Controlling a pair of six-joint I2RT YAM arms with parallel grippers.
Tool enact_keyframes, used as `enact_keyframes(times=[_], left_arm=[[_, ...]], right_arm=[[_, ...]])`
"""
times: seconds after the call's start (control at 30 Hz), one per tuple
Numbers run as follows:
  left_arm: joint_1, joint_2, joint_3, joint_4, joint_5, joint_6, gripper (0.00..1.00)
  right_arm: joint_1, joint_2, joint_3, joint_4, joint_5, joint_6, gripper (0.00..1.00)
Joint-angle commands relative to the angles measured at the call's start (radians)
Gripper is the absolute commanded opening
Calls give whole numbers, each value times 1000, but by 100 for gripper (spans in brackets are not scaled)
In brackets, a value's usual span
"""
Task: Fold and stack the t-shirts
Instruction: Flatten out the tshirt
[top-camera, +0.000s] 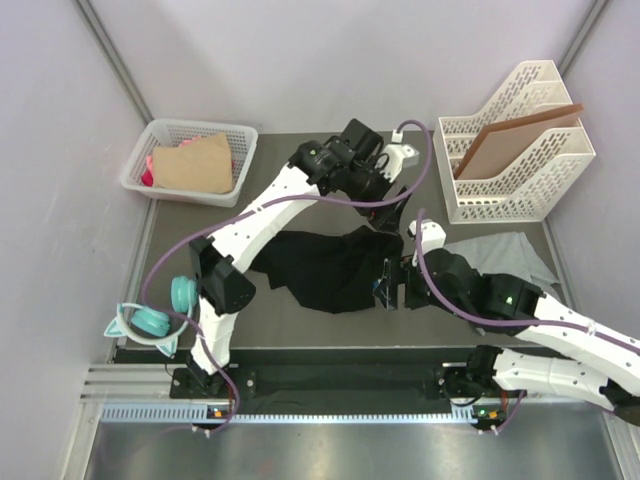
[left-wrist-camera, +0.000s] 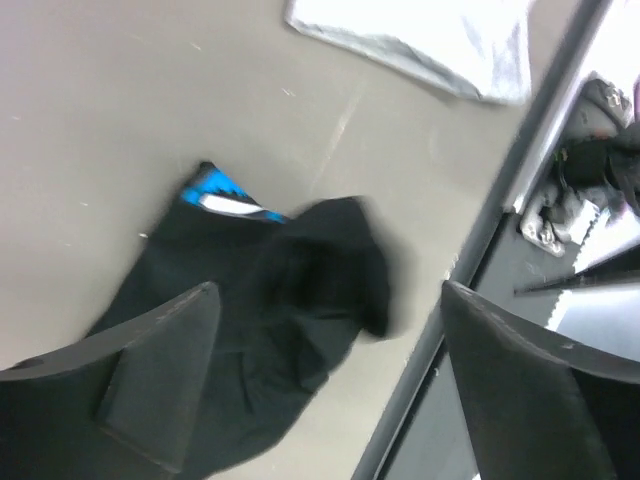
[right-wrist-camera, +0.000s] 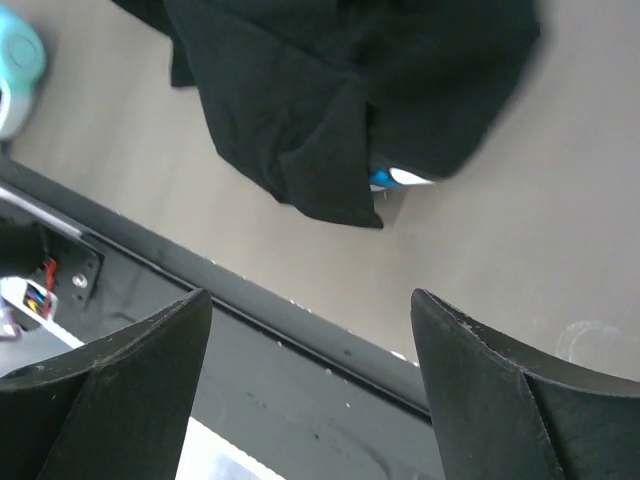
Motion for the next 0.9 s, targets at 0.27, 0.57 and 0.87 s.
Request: enact_keyframes(times=[0.27, 0.57, 0.87], left_arm=[[415, -240, -194, 87, -18, 24, 99], [484, -313, -700, 198, -125, 145, 97], [510, -265, -738, 201, -127, 180, 94]], right_arm=[[8, 120, 33, 26, 129, -105, 83], [-119, 289, -30, 53, 161, -104, 82], [-326, 169, -148, -5, 146, -18, 80]])
